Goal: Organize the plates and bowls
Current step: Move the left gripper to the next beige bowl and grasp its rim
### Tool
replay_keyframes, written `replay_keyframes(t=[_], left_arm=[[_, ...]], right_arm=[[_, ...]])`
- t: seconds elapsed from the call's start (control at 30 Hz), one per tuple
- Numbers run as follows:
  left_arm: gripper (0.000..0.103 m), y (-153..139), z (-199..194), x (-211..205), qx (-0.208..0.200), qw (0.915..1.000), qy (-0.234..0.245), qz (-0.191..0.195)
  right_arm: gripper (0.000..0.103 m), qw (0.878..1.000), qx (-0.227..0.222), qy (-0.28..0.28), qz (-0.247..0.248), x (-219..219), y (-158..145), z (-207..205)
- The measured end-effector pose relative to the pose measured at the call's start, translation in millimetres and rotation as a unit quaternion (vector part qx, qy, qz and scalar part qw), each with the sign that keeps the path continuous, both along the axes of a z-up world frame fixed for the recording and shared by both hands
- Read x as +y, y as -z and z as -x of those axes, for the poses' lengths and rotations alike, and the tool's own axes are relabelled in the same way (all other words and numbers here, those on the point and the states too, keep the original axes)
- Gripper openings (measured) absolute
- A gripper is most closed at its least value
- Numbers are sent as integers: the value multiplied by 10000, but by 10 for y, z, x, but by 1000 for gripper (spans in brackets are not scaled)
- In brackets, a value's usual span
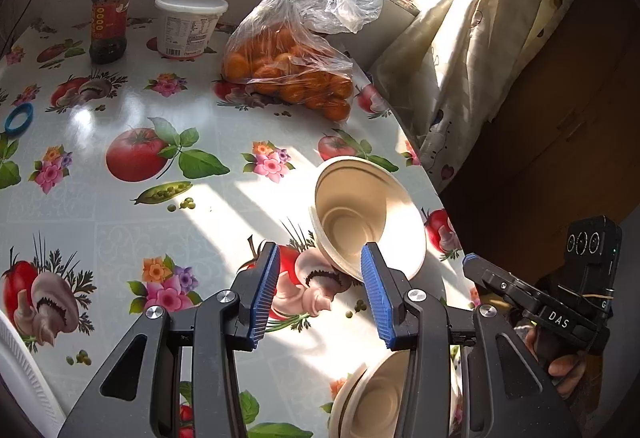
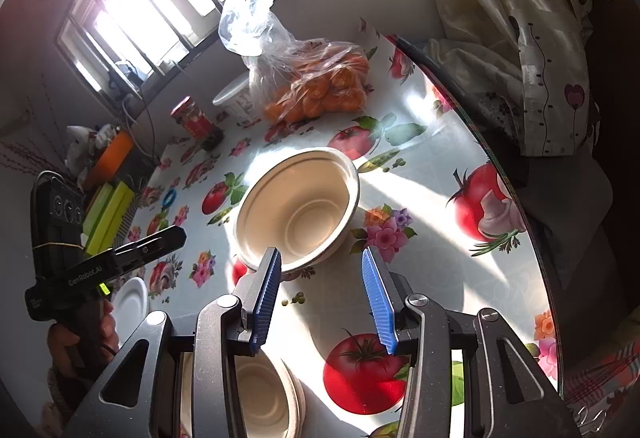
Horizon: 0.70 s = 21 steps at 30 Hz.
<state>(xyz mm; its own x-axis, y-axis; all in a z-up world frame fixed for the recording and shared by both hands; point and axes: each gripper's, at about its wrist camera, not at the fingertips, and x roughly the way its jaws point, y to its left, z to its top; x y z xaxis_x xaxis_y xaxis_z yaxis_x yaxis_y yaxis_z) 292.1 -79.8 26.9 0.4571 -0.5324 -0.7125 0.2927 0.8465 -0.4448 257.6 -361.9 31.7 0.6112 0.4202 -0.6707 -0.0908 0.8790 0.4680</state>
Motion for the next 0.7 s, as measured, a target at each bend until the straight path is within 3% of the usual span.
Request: replay_keyframes(t=[0.2, 0.7], left_arm=[[43, 81, -111, -108, -6, 9996, 74, -254], [43, 193, -266, -256, 33, 9990, 120, -434]], right_arm=[[42, 10000, 60, -26, 34, 11, 67, -162], [42, 9996, 69, -119, 258, 94, 158, -374]])
